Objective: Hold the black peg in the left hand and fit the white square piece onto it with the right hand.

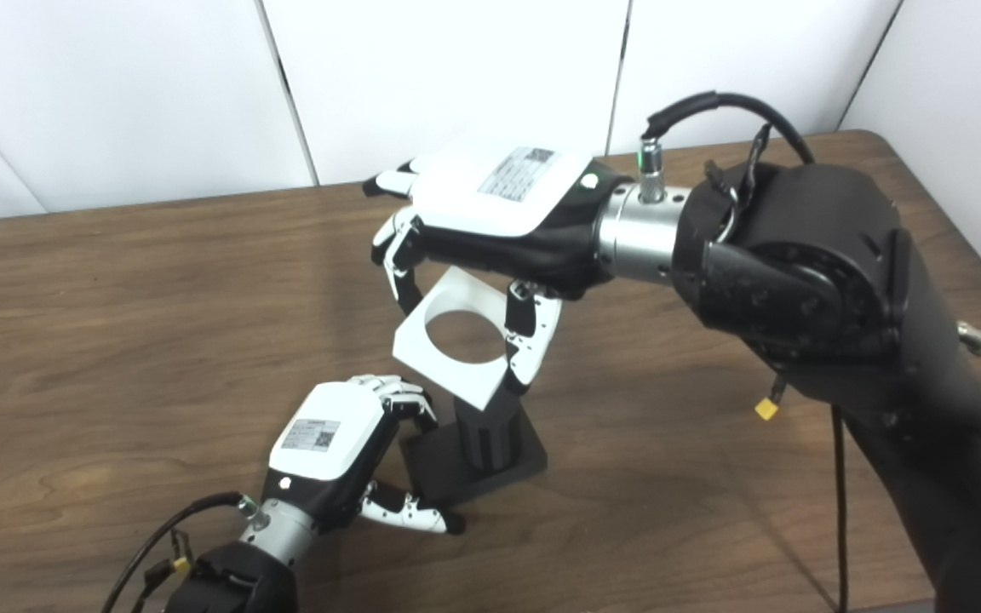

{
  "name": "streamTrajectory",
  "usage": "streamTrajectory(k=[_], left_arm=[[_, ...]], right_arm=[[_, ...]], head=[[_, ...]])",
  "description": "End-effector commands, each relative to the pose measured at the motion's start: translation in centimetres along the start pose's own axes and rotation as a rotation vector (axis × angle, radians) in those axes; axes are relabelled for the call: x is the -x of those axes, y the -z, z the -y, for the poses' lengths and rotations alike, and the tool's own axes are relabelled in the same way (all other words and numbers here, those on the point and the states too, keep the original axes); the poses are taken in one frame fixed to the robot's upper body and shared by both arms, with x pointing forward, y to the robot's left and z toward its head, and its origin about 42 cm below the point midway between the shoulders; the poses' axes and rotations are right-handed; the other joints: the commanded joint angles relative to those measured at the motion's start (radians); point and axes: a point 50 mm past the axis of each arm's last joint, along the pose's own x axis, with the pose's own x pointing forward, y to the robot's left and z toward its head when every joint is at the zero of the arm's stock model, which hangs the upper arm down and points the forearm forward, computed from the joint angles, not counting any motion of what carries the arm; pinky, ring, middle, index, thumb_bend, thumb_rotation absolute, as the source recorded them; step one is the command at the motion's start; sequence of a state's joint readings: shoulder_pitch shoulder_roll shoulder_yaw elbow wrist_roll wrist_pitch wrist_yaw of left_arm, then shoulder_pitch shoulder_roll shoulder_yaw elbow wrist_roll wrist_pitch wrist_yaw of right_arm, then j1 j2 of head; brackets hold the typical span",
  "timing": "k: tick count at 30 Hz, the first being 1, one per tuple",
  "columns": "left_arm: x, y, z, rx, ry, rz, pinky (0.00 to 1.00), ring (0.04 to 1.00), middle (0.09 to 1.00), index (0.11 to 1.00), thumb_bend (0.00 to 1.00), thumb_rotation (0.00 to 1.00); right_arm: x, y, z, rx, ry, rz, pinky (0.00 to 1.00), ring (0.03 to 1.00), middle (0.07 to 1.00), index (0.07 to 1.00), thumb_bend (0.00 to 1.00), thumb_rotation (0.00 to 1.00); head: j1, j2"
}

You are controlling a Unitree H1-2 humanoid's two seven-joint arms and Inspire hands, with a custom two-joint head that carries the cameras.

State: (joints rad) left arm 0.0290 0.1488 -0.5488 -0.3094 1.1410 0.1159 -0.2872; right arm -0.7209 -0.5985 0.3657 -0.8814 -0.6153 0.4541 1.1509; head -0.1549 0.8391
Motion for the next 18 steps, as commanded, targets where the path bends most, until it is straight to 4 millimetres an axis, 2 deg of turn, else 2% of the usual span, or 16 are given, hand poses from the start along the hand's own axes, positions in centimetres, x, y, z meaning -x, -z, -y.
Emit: streamTrajectory(k=[1,10,18], left_arm=[[0.2,-0.2,1.7,-0.007,0.103,-0.007,0.84,0.824,0.760,0.487,0.52,0.05],[0.3,-0.3,1.5,-0.012,0.107,-0.005,0.85,0.826,0.764,0.487,0.52,0.05],[0.3,-0.1,1.3,-0.008,0.105,-0.009,0.84,0.823,0.761,0.487,0.52,0.05]], right_arm=[[0.5,-0.1,0.5,0.034,-0.010,-0.020,1.00,1.000,0.838,0.483,0.52,0.13],[0.0,-0.2,-1.3,0.026,-0.077,-0.023,1.00,1.000,0.851,0.483,0.52,0.13],[-1.3,0.2,-3.3,0.020,-0.095,-0.029,1.00,1.000,0.855,0.484,0.53,0.14]], head=[[0.000,0.001],[0.002,0.015],[0.000,0.017]])
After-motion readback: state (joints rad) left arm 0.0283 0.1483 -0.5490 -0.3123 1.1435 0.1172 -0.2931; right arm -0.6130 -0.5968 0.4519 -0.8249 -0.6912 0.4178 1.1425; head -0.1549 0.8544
